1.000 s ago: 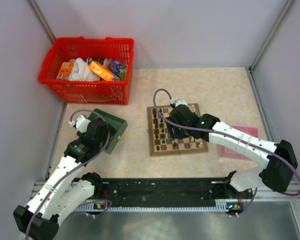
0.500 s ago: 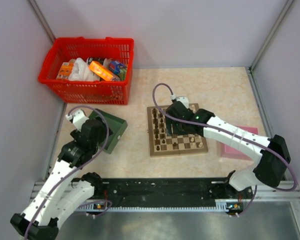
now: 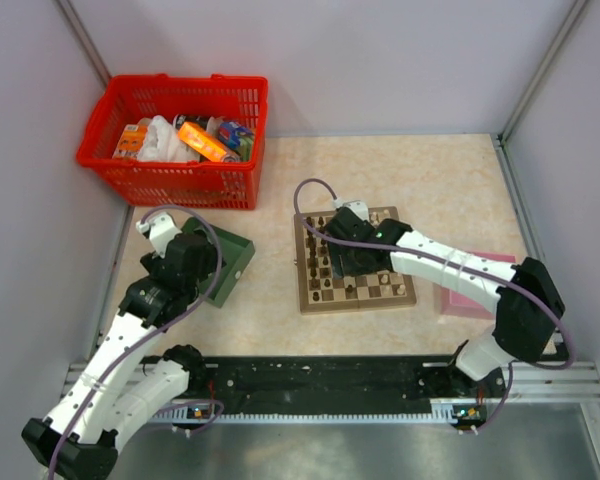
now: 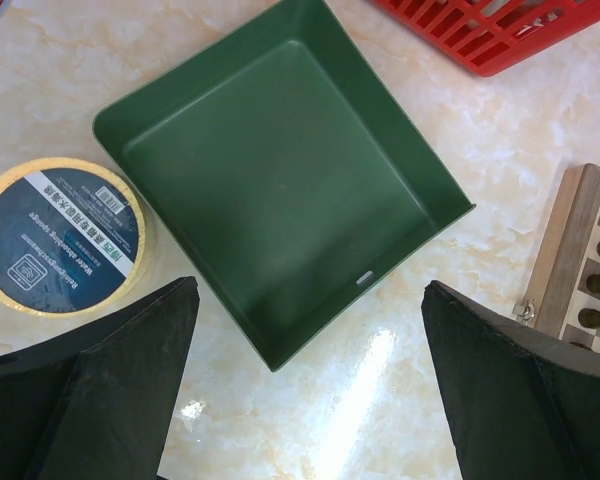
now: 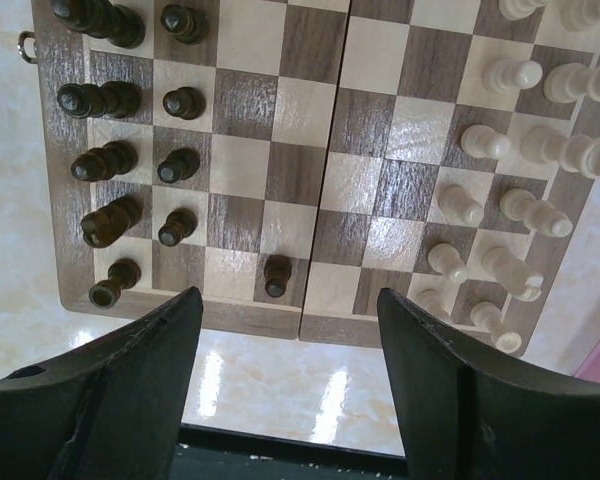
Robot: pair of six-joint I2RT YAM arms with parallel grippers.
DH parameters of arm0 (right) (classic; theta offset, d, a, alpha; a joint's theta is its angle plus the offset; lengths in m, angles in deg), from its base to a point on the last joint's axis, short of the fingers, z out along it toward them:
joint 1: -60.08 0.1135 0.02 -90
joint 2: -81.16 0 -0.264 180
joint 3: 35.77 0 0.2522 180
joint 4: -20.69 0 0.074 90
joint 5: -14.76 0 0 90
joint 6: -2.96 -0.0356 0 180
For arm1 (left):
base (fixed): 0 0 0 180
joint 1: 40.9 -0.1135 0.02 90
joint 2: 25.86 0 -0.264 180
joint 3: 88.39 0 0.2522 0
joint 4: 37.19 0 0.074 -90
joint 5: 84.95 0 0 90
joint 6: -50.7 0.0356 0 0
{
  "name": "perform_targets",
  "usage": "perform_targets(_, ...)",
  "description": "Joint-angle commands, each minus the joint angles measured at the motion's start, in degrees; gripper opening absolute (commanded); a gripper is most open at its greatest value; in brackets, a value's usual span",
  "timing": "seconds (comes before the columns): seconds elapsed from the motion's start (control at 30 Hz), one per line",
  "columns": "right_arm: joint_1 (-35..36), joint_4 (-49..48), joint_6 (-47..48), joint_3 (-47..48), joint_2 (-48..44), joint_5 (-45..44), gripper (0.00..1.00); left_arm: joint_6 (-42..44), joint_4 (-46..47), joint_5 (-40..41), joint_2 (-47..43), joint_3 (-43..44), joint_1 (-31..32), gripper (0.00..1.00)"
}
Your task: Set up the chess pieces on the board
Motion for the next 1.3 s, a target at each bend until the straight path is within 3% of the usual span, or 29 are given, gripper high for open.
perform_targets(0.0,0.1,-2.6,-0.3,3.4,2.4,0.5,0.7,3.2,1.5,0.8,-0.8,2.5,-0.1,0.99)
perform_targets(0.57,0.2,-7.0,-9.6,-3.9,3.9,4.4,0.43,4.8,1.4,-6.6,-0.5,-0.9,-0.2,0.99)
perform_targets(0.87,0.0,-8.5,-10.7,-7.3,4.0,4.3,0.38,5.3,2.3,-8.2,0.1,-1.5,-0.2,0.99)
perform_targets(1.03,-0.2,-9.3,-10.1,-7.5,4.5,4.4,0.34,5.2,2.6,-8.8,1.6,-1.2,-0.2,0.99)
perform_targets(1.13,-0.1,-9.5,-9.7,-7.3,4.8,5.0,0.26,5.2,2.6,-8.5,1.6,-1.3,-0.2,0.99)
perform_targets(1.27,-0.2,-9.5,-9.5,-7.2,4.9,5.0,0.25,5.2,2.7,-8.1,1.6,-1.6,-0.2,0.99)
